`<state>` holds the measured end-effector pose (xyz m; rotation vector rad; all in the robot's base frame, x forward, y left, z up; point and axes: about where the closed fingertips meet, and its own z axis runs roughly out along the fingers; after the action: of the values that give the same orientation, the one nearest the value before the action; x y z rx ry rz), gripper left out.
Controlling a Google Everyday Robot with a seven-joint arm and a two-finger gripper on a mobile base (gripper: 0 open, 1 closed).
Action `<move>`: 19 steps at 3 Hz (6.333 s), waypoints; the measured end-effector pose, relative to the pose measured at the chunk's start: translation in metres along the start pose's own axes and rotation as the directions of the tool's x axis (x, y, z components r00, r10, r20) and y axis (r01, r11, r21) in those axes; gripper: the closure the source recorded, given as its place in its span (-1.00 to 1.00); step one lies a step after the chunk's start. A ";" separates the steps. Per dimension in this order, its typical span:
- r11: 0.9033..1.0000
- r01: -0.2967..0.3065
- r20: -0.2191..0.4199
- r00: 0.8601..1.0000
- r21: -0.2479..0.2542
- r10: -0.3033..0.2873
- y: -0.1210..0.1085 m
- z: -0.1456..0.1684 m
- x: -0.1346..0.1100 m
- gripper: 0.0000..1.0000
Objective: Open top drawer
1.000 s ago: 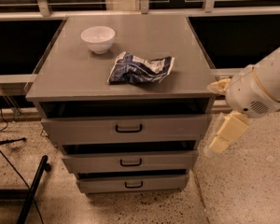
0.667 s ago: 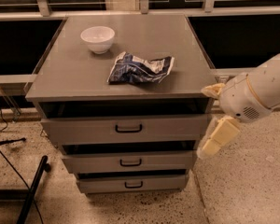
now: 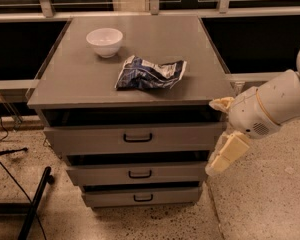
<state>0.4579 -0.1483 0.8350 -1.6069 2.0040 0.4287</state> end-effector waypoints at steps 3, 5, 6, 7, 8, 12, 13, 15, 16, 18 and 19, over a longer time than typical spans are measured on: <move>0.999 0.003 0.018 1.000 -0.039 -0.002 0.008 0.050 0.016 -1.00; 0.996 0.087 0.060 0.994 -0.019 -0.086 -0.004 0.090 0.005 -1.00; 0.992 0.130 0.056 0.990 -0.002 -0.129 -0.009 0.104 0.002 -1.00; 0.988 0.154 0.043 0.987 0.009 -0.154 -0.014 0.114 0.002 -1.00; 0.986 0.169 0.020 0.985 0.011 -0.169 -0.022 0.126 0.005 -1.00; 0.972 0.234 -0.160 0.960 0.001 -0.231 -0.072 0.180 0.002 -1.00; 0.972 0.234 -0.198 0.953 -0.009 -0.231 -0.079 0.189 0.006 -1.00; 0.983 0.166 -0.242 0.954 -0.072 -0.179 -0.079 0.205 0.031 -1.00; 0.986 0.125 -0.248 0.957 -0.112 -0.149 -0.074 0.206 0.040 -1.00; 0.981 0.079 -0.234 0.965 -0.180 -0.121 -0.053 0.186 0.038 -1.00; 0.973 0.053 -0.221 0.970 -0.224 -0.104 -0.036 0.171 0.034 -1.00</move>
Offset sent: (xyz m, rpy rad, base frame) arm -0.0078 0.0125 -0.0652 0.0159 0.0666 0.0185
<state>0.5221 -0.0901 0.6799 -1.9424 2.1132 0.4607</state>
